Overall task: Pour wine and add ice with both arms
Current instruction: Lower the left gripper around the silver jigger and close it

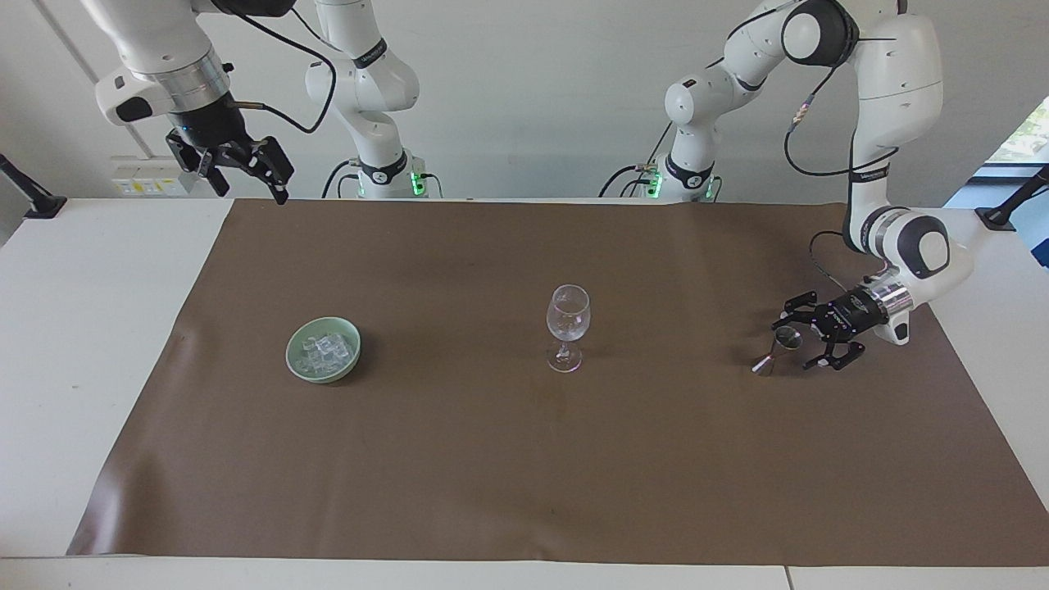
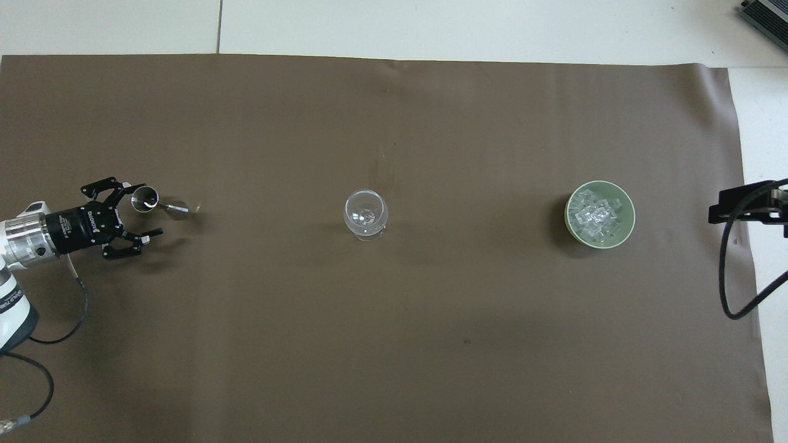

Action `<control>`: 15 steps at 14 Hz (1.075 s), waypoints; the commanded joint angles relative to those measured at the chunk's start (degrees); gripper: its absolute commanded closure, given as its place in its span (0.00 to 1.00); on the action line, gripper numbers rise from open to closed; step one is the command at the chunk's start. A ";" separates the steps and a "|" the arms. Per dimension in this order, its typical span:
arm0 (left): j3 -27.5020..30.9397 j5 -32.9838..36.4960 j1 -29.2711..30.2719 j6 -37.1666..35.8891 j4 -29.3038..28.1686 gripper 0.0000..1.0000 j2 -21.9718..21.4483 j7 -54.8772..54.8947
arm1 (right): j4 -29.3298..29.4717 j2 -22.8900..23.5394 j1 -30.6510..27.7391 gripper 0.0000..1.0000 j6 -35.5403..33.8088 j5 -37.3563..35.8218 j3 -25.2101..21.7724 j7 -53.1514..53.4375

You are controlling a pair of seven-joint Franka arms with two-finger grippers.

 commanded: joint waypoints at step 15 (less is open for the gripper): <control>0.19 -9.47 -2.10 2.32 -6.32 0.00 -2.96 4.22 | -0.80 -0.99 0.06 0.00 -0.20 0.37 -0.22 -1.20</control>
